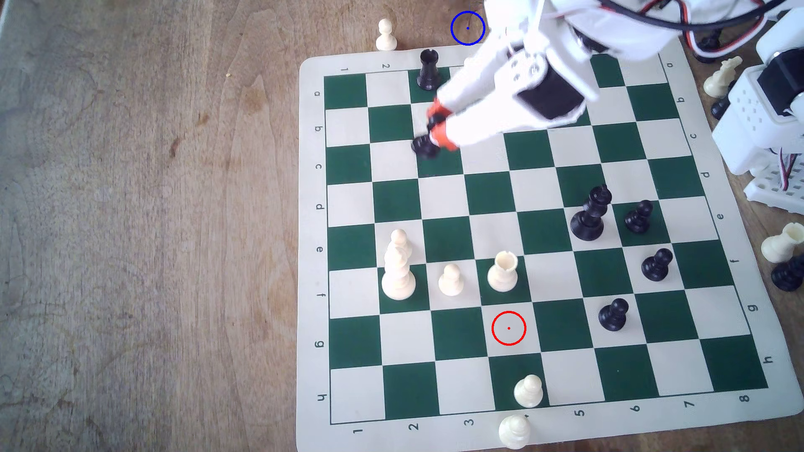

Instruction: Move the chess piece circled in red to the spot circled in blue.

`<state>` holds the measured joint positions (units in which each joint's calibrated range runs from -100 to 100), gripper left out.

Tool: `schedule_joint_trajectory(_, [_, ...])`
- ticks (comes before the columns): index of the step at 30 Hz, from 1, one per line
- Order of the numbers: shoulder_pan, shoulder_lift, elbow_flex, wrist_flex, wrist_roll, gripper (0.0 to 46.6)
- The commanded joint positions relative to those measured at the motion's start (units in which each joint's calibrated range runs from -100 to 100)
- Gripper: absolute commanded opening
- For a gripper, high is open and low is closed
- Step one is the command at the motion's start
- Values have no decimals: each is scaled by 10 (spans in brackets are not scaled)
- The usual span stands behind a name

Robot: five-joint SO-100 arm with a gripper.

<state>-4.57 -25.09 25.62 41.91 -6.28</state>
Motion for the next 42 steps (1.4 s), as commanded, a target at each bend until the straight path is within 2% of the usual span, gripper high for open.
schedule_joint_trajectory(1, [73, -76, -38, 7, 23, 2])
schedule_joint_trajectory(2, [101, -93, -20, 5, 35, 2])
schedule_joint_trajectory(5, [131, -114, 18, -6, 50, 2])
schedule_joint_trajectory(11, [237, -93, 32, -1, 55, 2])
schedule_joint_trajectory(20, [334, -29, 84, -23, 78, 2])
schedule_joint_trajectory(33, [365, 121, 116, -109, 84, 2])
schedule_joint_trajectory(42, [361, 211, 86, -170, 80, 2])
